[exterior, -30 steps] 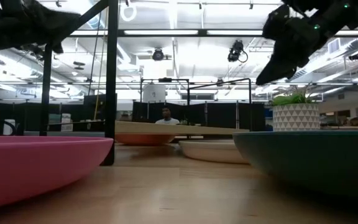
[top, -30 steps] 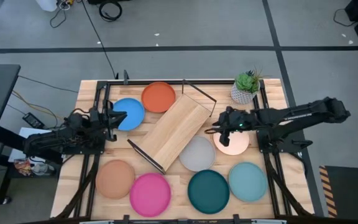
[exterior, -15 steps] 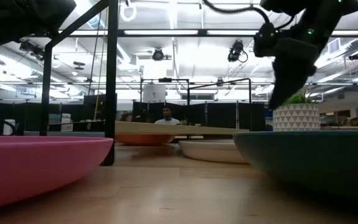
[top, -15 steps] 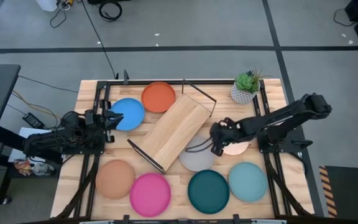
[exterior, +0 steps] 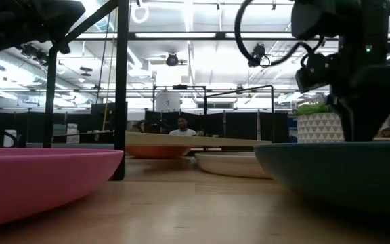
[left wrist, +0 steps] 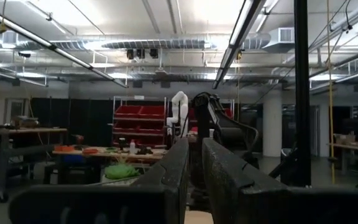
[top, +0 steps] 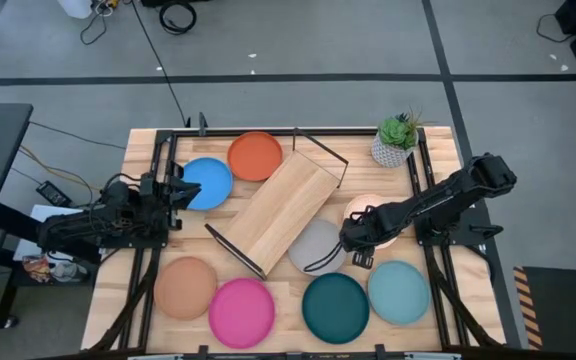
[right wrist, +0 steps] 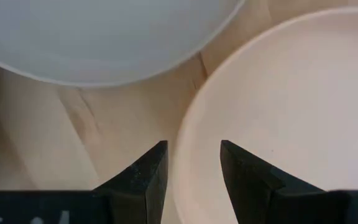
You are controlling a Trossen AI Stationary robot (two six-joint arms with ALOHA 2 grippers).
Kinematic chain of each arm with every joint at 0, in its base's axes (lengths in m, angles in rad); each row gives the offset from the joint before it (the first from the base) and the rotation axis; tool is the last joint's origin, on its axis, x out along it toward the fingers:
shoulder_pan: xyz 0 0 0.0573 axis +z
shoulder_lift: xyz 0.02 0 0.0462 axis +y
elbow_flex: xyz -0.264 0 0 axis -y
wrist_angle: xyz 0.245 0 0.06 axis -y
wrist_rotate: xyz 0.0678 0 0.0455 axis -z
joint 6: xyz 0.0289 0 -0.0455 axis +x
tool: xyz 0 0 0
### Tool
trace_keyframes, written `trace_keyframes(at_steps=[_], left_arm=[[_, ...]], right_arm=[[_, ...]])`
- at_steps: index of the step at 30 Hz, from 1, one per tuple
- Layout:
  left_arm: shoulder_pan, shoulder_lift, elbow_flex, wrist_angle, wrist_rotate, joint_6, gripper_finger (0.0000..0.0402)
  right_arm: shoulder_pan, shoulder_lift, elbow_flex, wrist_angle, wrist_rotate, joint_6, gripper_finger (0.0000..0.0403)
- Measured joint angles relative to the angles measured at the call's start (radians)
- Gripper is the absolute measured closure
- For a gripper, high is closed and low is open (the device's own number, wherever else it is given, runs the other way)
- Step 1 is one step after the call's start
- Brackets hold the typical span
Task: Place and stack plates onto a shelf
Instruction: Put the beige plate on the shelf
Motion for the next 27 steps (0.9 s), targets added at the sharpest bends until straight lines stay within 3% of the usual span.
trace_keyframes(at_steps=[9, 21, 27], left_arm=[[0.0, 0.0, 0.0, -0.001, -0.001, -0.037, 0.0347], [0.0, 0.0, 0.0, -0.001, -0.003, -0.044, 0.0347], [0.0, 0.0, 0.0, -0.001, -0.004, -0.045, 0.0347]], right_arm=[[-0.003, -0.002, -0.035, 0.022, -0.029, 0.001, 0.0288], [-0.003, -0.004, -0.08, 0.066, -0.08, 0.027, 0.0386], [-0.003, -0.021, -0.038, 0.009, -0.083, 0.025, 0.0388]])
